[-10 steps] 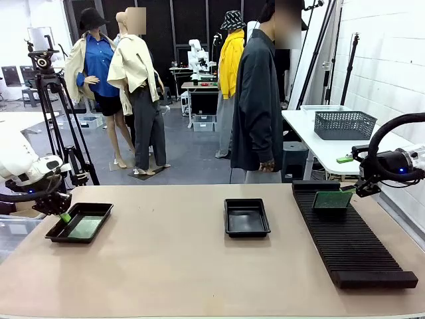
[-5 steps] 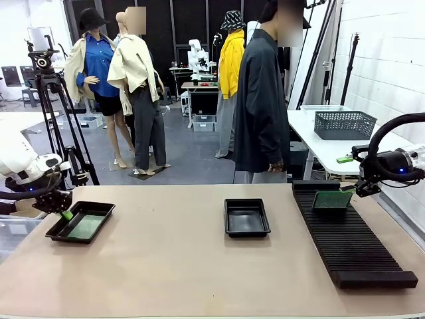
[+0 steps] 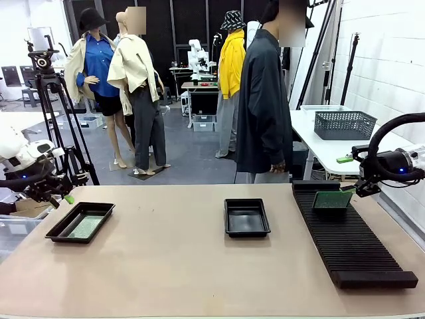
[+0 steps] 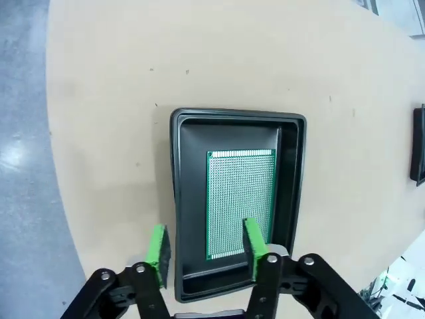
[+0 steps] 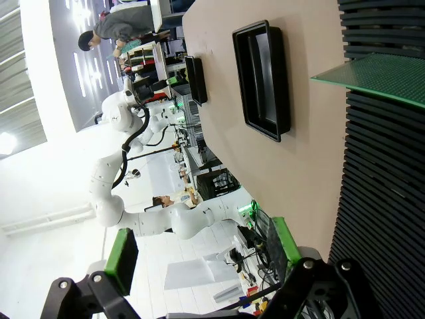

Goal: Inspect and transfer BCBs to ESD trays.
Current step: Pick up the ESD tray and place it on the left side of the table.

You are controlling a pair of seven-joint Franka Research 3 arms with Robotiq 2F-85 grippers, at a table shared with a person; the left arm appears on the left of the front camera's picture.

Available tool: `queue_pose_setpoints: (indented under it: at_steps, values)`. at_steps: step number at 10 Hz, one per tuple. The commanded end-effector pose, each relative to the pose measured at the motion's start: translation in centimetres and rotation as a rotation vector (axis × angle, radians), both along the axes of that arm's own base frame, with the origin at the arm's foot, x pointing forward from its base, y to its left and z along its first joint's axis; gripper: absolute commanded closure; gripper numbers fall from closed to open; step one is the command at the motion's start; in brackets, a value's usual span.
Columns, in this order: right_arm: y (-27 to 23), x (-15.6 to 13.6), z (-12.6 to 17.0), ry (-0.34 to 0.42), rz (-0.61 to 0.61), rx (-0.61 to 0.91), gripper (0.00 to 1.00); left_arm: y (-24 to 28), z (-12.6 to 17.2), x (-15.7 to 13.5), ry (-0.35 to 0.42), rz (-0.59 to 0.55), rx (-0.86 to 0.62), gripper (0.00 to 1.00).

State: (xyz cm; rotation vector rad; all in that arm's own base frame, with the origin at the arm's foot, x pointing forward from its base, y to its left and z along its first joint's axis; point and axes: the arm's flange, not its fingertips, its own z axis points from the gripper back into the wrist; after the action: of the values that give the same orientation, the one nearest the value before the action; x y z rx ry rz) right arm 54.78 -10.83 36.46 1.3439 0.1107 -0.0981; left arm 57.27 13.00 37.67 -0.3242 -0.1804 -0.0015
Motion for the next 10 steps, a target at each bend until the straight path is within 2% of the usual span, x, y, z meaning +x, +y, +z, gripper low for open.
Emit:
queue_pose_setpoints:
  at_steps: [1, 5, 6, 10]
  values:
    - [0.1, 0.0, 0.0, 0.000, 0.008, -0.002, 0.00, 0.0, 0.5, -1.5, -0.026, -0.005, -0.024, 0.00]
    - [0.1, 0.0, 0.0, 0.000, 0.008, -0.002, 0.00, -1.6, -0.1, 0.4, 0.025, -0.017, -0.014, 0.00]
    - [0.1, 0.0, 0.0, 0.000, 0.008, -0.002, 0.00, -0.7, 0.4, -0.6, -0.001, -0.008, -0.001, 0.00]
    - [0.1, 0.0, 0.0, 0.000, 0.008, -0.002, 0.00, -0.7, 0.4, -0.6, -0.001, -0.008, -0.001, 0.00]
